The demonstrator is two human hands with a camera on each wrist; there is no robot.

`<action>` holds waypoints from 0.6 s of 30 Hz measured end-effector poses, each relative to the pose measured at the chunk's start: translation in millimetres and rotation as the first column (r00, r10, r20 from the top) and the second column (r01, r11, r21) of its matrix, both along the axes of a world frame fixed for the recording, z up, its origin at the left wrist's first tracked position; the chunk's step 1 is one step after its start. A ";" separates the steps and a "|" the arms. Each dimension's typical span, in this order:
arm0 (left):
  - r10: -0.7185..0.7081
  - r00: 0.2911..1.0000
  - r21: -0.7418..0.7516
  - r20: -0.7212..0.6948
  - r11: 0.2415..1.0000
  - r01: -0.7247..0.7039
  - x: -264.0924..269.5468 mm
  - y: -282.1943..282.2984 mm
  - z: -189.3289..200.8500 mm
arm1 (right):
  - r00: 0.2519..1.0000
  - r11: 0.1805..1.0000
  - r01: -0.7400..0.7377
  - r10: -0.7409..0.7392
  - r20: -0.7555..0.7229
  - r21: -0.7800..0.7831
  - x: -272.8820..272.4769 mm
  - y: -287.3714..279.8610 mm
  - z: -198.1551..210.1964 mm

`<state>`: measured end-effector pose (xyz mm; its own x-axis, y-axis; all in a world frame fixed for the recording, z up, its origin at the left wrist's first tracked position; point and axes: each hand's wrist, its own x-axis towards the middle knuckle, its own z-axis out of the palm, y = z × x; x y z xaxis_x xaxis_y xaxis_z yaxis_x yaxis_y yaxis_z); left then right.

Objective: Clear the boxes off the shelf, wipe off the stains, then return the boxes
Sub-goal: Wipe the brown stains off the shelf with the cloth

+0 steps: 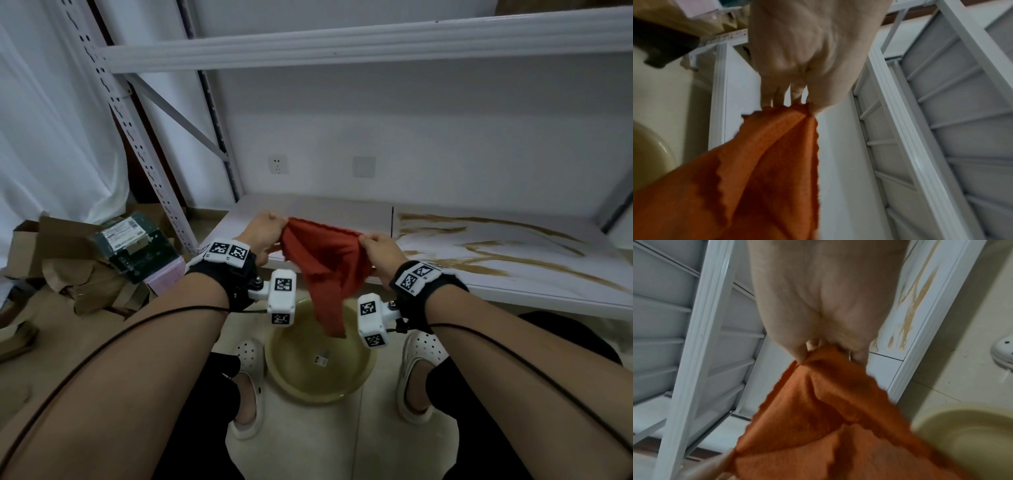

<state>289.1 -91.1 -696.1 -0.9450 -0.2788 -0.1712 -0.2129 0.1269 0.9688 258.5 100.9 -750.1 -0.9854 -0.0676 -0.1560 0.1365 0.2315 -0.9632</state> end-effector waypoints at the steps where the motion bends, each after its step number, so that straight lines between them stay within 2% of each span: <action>1: 0.010 1.000 -0.059 0.000 0.998 -0.010 -1.1 -2.7 -2.0 | 0.999 0.998 0.015 -0.013 -0.033 0.065 -3.6 2.0 -1.8; 4: 0.016 1.000 -0.240 0.016 0.971 -0.012 -13.2 -12.5 -20.0 | 0.996 0.988 0.017 -0.004 -0.086 0.155 -5.9 3.5 -2.0; 6: 0.032 0.999 -0.261 0.013 0.965 -0.027 -36.5 -25.8 -45.6 | 0.996 0.981 0.006 0.012 -0.090 0.196 -4.7 4.8 0.0; 7: 0.055 0.998 -0.262 0.012 0.964 -0.050 -42.9 -29.5 -51.5 | 0.998 0.983 -0.022 0.033 -0.059 0.183 -4.0 6.1 0.8; 9: 0.079 0.997 -0.280 0.011 0.957 -0.073 -36.4 -23.9 -38.4 | 0.988 0.976 -0.143 0.131 0.084 0.166 -1.8 10.1 2.8; 11: 0.080 0.997 -0.339 0.004 0.938 -0.074 -18.7 -13.0 -14.5 | 0.919 0.927 -0.344 0.300 0.256 0.149 0.4 15.2 6.1; 13: 0.094 0.996 -0.401 -0.001 0.912 -0.086 -11.5 -9.6 -2.6 | 0.856 0.884 -0.455 0.401 0.326 0.107 1.0 19.2 9.8; 15: 0.096 0.995 -0.467 0.015 0.881 -0.078 -10.1 -12.5 -0.9 | 0.863 0.899 -0.434 0.400 0.308 0.051 2.4 20.4 12.4; 18: 0.075 0.992 -0.481 0.104 0.877 -0.016 -17.2 -22.6 -9.1 | 0.929 0.955 -0.297 0.290 0.230 -0.006 5.7 19.7 13.2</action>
